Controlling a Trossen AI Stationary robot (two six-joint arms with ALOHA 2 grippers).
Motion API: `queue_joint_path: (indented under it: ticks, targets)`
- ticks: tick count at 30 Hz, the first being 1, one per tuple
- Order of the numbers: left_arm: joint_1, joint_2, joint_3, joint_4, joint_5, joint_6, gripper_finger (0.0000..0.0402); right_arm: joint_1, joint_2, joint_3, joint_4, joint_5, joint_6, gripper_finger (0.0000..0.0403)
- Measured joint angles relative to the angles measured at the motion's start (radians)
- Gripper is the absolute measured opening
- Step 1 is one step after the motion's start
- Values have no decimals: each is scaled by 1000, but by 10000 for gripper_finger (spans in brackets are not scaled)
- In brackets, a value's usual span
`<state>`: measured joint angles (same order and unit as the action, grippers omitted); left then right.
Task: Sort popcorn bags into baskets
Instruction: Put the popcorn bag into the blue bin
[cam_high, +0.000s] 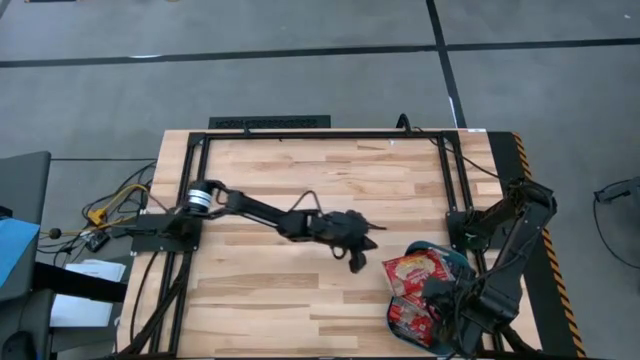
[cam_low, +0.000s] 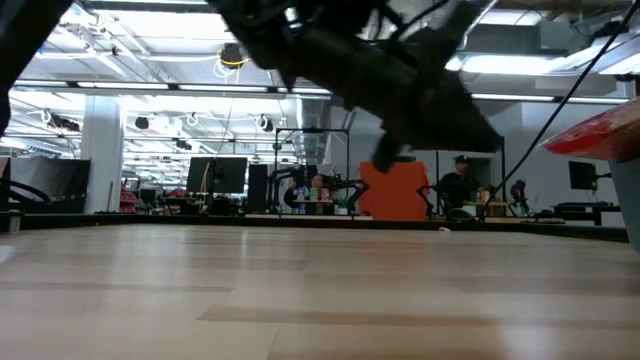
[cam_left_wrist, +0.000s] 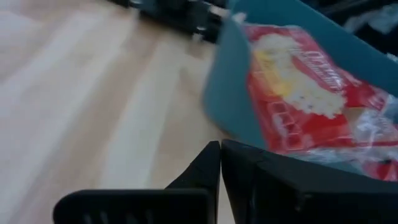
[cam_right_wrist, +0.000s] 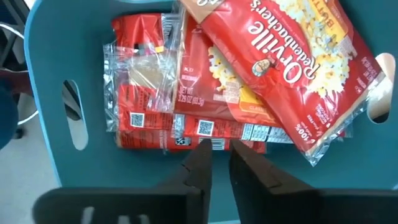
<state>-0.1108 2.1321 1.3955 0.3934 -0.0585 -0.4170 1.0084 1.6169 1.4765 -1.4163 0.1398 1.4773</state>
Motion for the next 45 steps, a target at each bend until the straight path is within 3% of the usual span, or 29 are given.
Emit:
queue_joint_path:
  ticks: [6,11,19,31,35,45]
  targets:
    - [-7,126,207,-134,64,2,0,0,0,0,7,2,0,53]
    - [-14,179,291,-163,106,-8,0,0,0,0,14,40,-4,43]
    - [-58,179,297,-153,177,-16,0,-1,0,0,5,72,-19,26]
    - [-132,179,298,-116,186,32,0,-20,0,0,-18,285,-19,31]
    - [-135,179,298,-114,239,32,0,-71,0,0,-27,397,-51,26]
    - [-135,179,298,-194,362,27,0,-180,0,-66,7,341,-197,21]
